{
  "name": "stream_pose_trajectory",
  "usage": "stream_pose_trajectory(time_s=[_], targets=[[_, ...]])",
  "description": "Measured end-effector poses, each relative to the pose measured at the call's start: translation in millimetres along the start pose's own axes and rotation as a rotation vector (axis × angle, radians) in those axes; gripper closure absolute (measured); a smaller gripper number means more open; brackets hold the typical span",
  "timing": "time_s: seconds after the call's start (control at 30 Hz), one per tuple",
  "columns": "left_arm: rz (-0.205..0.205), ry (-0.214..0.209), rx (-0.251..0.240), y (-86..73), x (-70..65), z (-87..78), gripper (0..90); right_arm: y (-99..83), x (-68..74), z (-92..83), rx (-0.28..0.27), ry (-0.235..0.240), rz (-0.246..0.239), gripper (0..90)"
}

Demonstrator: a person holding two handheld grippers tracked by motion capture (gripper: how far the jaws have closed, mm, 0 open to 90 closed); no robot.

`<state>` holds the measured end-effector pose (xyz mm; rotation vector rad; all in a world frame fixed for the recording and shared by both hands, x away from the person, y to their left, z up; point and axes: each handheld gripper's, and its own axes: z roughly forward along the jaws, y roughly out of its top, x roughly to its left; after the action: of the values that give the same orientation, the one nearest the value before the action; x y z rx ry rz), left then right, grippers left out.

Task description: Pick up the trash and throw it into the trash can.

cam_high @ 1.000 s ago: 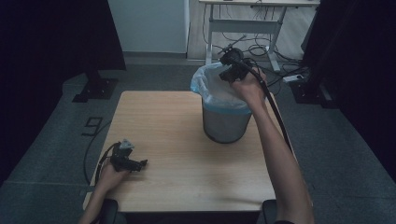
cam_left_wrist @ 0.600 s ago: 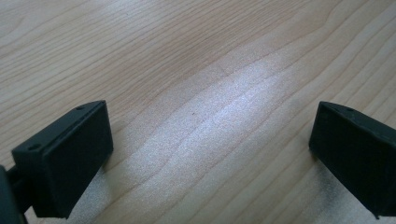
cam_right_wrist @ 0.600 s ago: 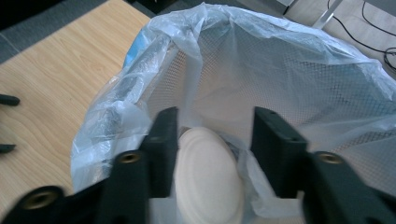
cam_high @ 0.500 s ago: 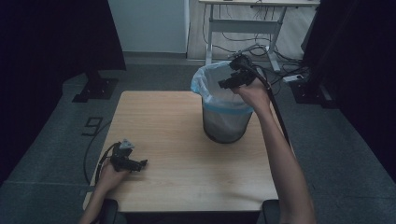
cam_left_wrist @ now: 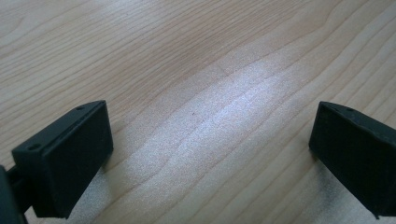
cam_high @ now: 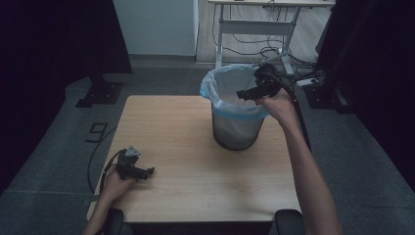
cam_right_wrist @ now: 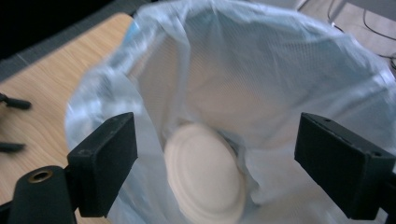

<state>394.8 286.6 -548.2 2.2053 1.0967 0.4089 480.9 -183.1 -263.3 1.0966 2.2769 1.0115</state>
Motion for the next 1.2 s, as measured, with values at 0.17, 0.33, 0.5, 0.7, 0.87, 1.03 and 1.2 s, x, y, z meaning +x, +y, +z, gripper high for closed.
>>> stream_pose_trajectory(time_s=[0.17, 0.33, 0.5, 0.7, 0.87, 1.03, 1.2], targets=[[0.0, -0.001, 0.0, 0.0, 0.0, -0.1, 0.0, -13.8, -4.0, -5.4, -0.019, 0.01, 0.005, 10.0], [0.001, 0.0, 0.0, 0.0, 0.1, -0.1, 0.0, -24.0, -7.9, -8.3, -0.03, 0.009, 0.019, 6.3], [0.0, 0.0, 0.0, 0.0, 0.0, -0.1, 0.0, -38.2, -12.9, -14.7, -0.045, 0.01, 0.031, 2.9], [-0.001, -0.001, -0.001, 0.0, 0.0, -0.1, 0.0, -53.2, -13.9, -20.6, -0.047, 0.013, 0.026, 1.9], [-0.001, -0.001, 0.0, 0.0, 0.0, -0.1, 0.0, -64.2, -14.3, -25.9, -0.053, 0.014, 0.026, 1.9], [0.0, 0.0, -0.001, 0.0, 0.1, -0.1, 0.0, -76.6, -14.4, -32.8, -0.062, 0.016, 0.027, 2.0], [0.0, 0.0, -0.001, 0.0, 0.1, -0.1, 0.0, -90.4, -16.0, -38.4, -0.073, 0.005, 0.035, 2.2]])
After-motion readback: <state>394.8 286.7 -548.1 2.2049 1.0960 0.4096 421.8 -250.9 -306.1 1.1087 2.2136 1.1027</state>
